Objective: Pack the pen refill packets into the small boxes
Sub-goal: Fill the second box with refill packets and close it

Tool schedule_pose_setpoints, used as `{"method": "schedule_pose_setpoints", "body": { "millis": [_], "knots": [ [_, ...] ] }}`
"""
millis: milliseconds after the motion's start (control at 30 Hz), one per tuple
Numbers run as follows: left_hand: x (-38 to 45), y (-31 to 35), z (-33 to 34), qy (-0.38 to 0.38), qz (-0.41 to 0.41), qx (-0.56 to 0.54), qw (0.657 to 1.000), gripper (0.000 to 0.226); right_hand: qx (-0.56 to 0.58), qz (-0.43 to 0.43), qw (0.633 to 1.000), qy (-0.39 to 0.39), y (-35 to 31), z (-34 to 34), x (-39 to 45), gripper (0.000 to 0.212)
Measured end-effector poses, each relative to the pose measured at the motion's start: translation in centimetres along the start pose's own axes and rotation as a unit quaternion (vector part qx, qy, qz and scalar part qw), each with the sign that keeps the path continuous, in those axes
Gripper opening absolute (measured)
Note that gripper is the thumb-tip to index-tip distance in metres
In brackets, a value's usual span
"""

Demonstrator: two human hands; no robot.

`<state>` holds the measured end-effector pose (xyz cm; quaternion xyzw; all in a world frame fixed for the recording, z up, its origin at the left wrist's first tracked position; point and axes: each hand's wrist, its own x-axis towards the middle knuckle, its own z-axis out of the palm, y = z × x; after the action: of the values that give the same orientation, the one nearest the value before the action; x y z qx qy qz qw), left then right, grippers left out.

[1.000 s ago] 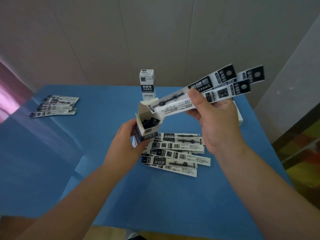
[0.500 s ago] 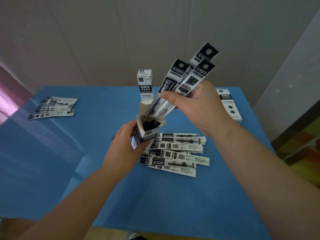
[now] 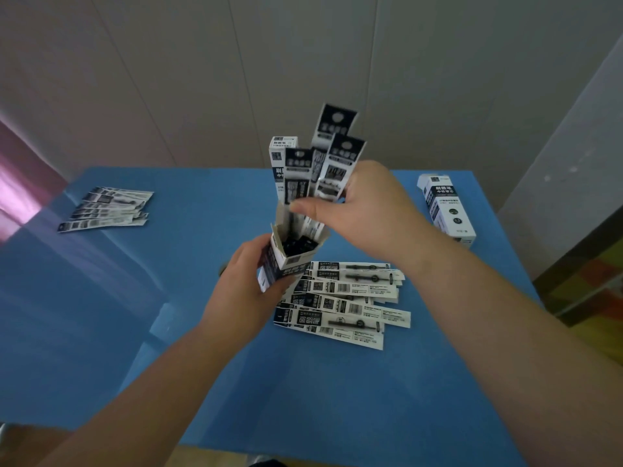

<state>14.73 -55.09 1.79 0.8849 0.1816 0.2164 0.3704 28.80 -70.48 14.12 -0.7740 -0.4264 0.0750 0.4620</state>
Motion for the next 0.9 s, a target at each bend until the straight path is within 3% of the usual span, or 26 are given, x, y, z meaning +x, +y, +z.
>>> {"method": "schedule_pose_setpoints", "body": {
  "millis": [167,333,433,500,600,667,733,900],
  "knots": [
    [0.0,0.4,0.0,-0.002,-0.009,-0.023,1.000,0.051,0.017,0.042,0.996,-0.070,2.2,1.1,0.0,0.023],
    [0.2,0.2,0.0,0.002,-0.016,-0.024,1.000,0.049,0.068,0.020,0.997,-0.028,2.9,0.6,-0.2,0.024],
    [0.2,0.2,0.1,-0.002,-0.016,-0.024,1.000,0.049,-0.033,0.017,0.999,-0.020,2.9,1.8,-0.1,0.010],
    [0.2,0.3,0.2,-0.003,-0.013,-0.018,1.000,0.048,-0.098,0.000,0.994,-0.043,2.7,2.6,-0.2,0.015],
    [0.2,0.3,0.3,0.001,-0.009,-0.013,1.000,0.047,-0.094,-0.026,0.995,-0.014,2.8,2.3,-0.7,0.025],
    [0.2,0.1,0.3,0.000,-0.011,-0.012,1.000,0.048,-0.075,-0.027,0.997,0.018,3.1,1.7,-1.0,0.020],
    [0.2,0.0,0.3,0.000,-0.014,-0.005,1.000,0.051,-0.094,-0.022,0.995,0.009,3.2,1.7,-1.2,0.012],
    [0.3,0.1,0.5,-0.003,-0.016,0.014,1.000,0.053,-0.182,-0.052,0.982,-0.024,2.9,2.8,-0.5,0.014]
  ]
}}
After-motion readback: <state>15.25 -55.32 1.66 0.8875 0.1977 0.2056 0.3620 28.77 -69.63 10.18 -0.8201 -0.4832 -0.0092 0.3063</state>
